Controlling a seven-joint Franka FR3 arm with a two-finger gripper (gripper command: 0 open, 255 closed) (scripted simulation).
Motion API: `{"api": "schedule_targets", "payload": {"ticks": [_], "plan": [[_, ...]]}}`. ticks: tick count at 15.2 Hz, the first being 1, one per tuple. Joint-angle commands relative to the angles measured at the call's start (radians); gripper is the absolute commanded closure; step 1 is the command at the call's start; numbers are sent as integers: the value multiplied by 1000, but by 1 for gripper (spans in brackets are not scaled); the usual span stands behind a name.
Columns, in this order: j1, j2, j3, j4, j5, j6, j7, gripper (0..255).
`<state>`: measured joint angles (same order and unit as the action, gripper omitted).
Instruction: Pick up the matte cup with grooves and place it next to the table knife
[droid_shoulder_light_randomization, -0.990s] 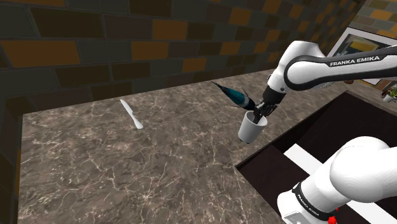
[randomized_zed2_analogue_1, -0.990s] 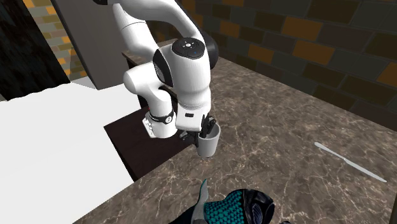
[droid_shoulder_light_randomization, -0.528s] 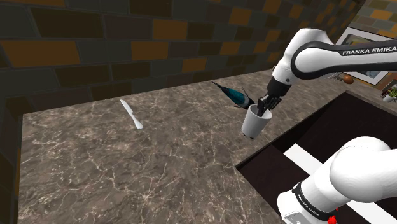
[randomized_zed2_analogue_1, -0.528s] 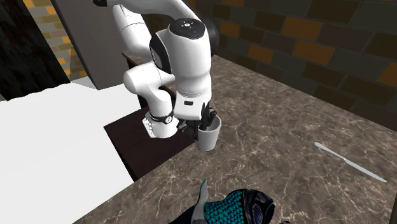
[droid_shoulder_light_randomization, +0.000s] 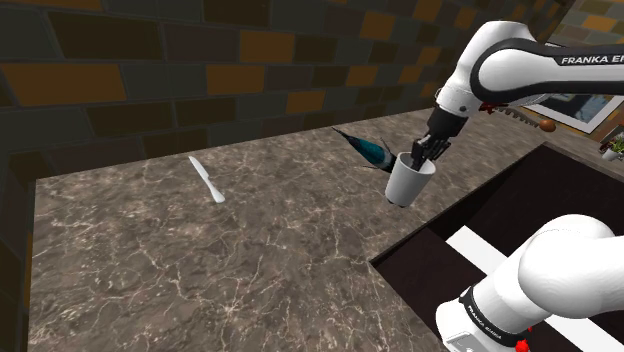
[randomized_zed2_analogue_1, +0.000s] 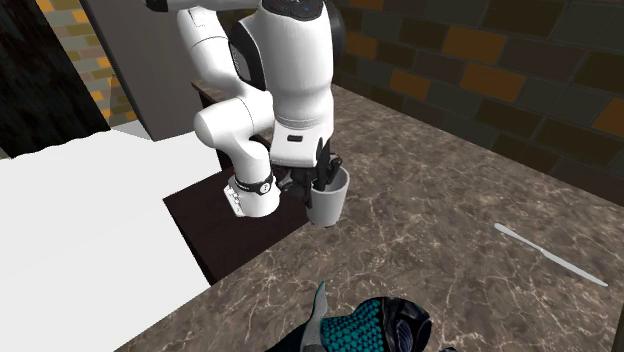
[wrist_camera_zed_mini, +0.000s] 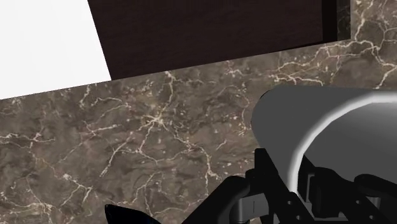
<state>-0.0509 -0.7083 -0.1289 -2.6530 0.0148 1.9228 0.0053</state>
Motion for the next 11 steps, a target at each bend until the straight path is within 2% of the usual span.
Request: {"api": "schedule_targets", "payload": {"ticks": [1, 11], "plan": [[1, -5, 2, 27, 1, -32, 3, 255], [4, -17, 10, 154, 5, -171, 14, 255]]}}
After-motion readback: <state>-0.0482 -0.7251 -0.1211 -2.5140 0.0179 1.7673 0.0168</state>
